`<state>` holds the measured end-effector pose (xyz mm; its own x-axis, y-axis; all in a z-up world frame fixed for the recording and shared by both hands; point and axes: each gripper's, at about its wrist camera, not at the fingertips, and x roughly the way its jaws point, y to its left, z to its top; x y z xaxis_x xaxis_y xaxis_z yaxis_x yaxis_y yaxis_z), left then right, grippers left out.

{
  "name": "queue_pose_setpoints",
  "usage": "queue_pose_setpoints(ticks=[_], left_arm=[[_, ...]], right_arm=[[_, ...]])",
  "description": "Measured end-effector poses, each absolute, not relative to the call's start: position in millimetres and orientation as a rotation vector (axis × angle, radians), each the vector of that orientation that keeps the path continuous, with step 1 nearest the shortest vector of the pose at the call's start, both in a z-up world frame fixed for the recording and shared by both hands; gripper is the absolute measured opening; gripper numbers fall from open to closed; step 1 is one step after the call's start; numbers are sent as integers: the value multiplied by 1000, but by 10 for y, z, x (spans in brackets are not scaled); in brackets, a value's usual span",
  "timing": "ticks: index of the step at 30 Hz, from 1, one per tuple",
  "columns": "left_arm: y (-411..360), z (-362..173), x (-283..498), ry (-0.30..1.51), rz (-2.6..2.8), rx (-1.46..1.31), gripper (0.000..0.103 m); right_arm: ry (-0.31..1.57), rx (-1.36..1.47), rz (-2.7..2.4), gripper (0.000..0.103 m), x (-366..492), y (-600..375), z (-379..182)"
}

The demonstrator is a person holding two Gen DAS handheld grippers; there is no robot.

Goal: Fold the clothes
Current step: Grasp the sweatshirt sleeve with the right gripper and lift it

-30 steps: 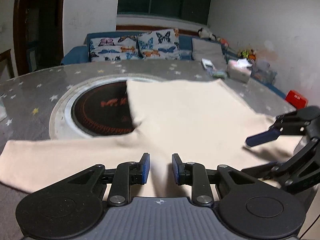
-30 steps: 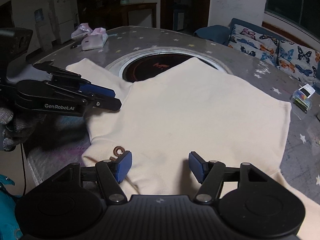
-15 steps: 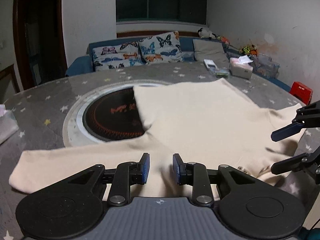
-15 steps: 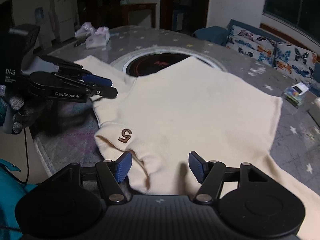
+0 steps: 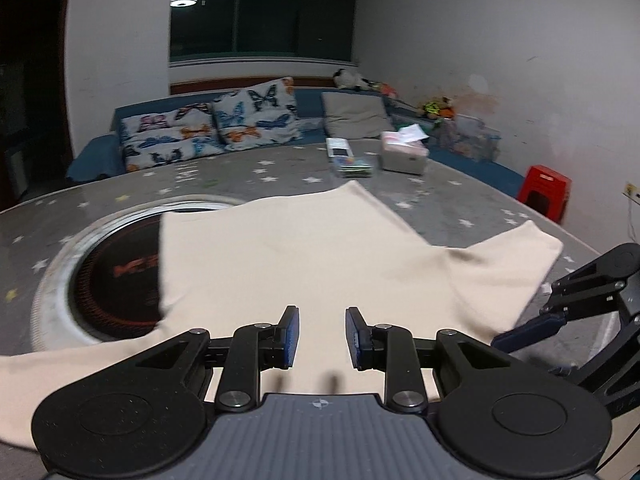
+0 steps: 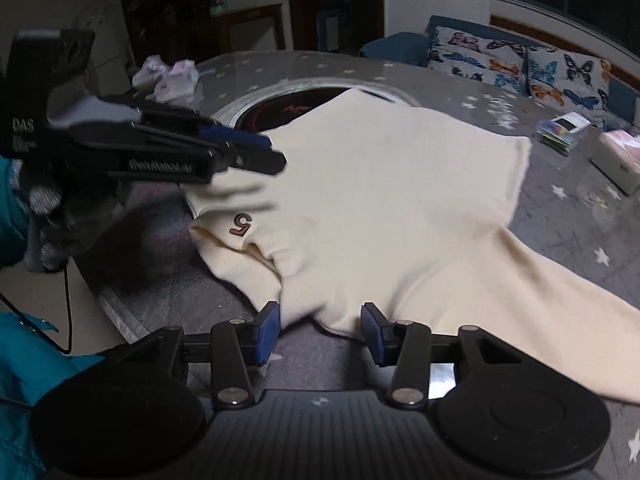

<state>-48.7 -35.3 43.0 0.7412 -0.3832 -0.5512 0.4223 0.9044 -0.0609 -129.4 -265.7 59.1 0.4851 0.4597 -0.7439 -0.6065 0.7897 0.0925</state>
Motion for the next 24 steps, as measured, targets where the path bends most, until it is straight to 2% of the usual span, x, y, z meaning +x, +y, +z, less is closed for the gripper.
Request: queue_pose_setpoints(ticks=[8,11,24], left_arm=[[-757,342,-422,606,-545,82,28],[-909,294,-450,616,-592,99,28],[-1177,102,-532,672,-674,144,28]], right_arm=[[806,-32,510,45,-1191,-3201,757],[773,-63,473,45,-1124,-3280,798],[784,-31,475,40,-351,-3171,434]])
